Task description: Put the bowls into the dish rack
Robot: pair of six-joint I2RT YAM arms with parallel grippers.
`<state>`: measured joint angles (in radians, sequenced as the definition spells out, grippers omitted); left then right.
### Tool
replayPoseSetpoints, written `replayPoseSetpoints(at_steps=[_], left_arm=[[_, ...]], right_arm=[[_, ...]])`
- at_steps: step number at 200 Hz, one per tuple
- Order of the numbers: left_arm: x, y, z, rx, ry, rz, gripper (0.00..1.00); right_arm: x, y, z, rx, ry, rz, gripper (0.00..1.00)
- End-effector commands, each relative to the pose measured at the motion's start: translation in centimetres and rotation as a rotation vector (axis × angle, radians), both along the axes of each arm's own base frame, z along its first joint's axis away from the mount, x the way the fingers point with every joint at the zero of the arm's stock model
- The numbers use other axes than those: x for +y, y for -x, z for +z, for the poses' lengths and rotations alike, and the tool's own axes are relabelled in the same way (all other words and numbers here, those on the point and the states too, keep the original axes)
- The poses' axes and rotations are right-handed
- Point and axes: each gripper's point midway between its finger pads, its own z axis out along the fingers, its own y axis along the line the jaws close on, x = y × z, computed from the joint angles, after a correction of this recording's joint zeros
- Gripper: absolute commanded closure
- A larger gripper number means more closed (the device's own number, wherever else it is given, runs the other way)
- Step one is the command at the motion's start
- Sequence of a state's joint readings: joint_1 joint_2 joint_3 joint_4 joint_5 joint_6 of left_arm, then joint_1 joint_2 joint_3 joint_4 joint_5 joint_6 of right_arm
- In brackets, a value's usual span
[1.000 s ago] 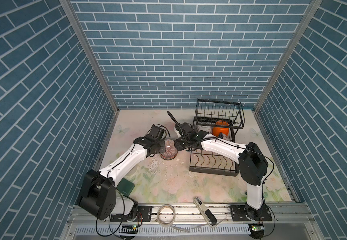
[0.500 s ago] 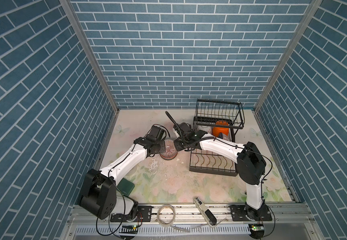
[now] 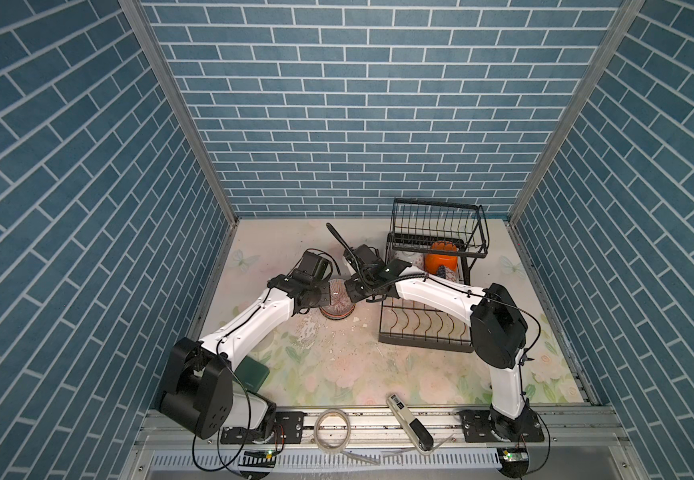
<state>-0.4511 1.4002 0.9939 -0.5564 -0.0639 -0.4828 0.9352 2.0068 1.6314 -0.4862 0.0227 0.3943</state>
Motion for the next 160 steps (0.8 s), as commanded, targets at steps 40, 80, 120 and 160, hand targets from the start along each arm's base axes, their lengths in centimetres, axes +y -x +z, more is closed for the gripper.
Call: replayPoseSetpoints(at_steps=[40, 80, 120, 160], left_arm=[[-0.3, 1.2, -0.8, 0.041, 0.014, -0.024, 0.99], [-0.1, 1.2, 0.1, 0.024, 0.015, -0.02, 0.83], [0.2, 1.3, 1.1, -0.003, 0.013, -0.013, 0.53], [0.8, 1.5, 2.2, -0.036, 0.014, 0.0, 0.35]], right_arm=[[0.5, 0.0, 1.1, -0.036, 0.019, 0.021, 1.0], [0.7, -0.2, 2.1, -0.053, 0.009, 0.022, 1.0], [0.8, -0.3, 3.6, -0.077, -0.018, 0.021, 1.0], [0.8, -0.9, 5.5, -0.122, -0.039, 0.011, 1.0]])
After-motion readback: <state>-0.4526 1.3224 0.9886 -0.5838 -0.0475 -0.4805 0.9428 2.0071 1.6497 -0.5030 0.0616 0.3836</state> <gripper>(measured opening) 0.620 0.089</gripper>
